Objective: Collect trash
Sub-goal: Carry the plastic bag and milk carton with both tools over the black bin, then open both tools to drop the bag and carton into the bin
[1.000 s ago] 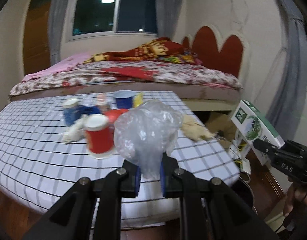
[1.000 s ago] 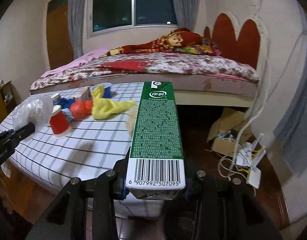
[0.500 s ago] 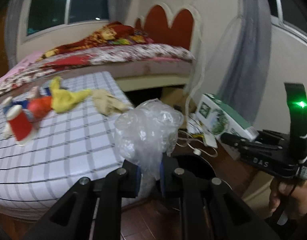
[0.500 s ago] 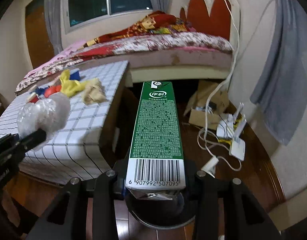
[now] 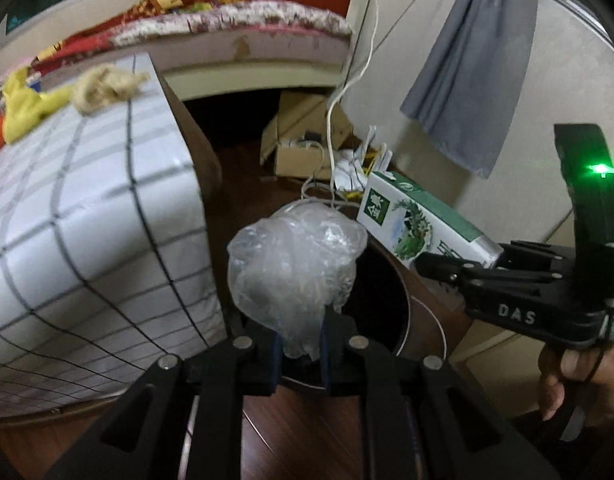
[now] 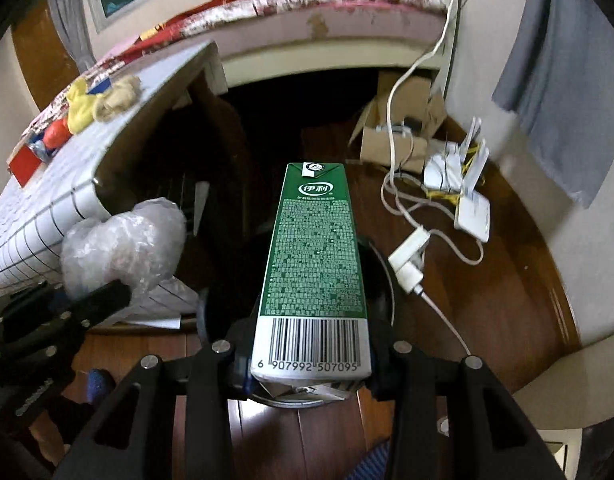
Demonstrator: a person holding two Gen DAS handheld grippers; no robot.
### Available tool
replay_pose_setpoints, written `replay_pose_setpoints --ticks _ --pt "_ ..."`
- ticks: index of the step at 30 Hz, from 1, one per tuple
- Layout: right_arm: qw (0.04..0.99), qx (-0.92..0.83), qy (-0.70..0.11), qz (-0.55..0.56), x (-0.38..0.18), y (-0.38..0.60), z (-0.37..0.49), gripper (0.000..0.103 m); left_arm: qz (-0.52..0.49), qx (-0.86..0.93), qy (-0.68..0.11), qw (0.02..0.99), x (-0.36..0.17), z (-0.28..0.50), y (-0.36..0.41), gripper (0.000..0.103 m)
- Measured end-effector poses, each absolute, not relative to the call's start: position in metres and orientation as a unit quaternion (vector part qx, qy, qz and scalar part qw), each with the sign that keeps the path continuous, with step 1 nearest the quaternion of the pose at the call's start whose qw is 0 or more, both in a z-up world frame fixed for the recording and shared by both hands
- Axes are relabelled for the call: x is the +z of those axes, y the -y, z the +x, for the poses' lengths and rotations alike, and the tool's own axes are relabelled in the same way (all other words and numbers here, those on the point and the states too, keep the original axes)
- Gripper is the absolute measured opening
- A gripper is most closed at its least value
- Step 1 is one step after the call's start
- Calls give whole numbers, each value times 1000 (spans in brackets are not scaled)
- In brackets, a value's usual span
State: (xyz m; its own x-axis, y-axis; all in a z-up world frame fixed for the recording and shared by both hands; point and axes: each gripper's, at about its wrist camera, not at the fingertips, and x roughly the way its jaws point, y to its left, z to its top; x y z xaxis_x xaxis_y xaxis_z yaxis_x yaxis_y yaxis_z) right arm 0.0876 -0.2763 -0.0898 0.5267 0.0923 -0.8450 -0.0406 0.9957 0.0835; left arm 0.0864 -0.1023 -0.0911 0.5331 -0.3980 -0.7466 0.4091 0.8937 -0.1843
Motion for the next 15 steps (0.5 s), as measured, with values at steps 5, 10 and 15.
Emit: replay_pose_setpoints --ticks 5,10,15 --pt "852 48 -520 30 -114 279 101 51 -7 -255 -461 850 -115 99 112 38" --pt "846 -13 -531 54 -119 305 105 98 1 -213 -460 862 -119 97 105 89" --pt "847 -38 -527 61 -111 312 101 98 3 -164 -451 877 -111 85 86 100"
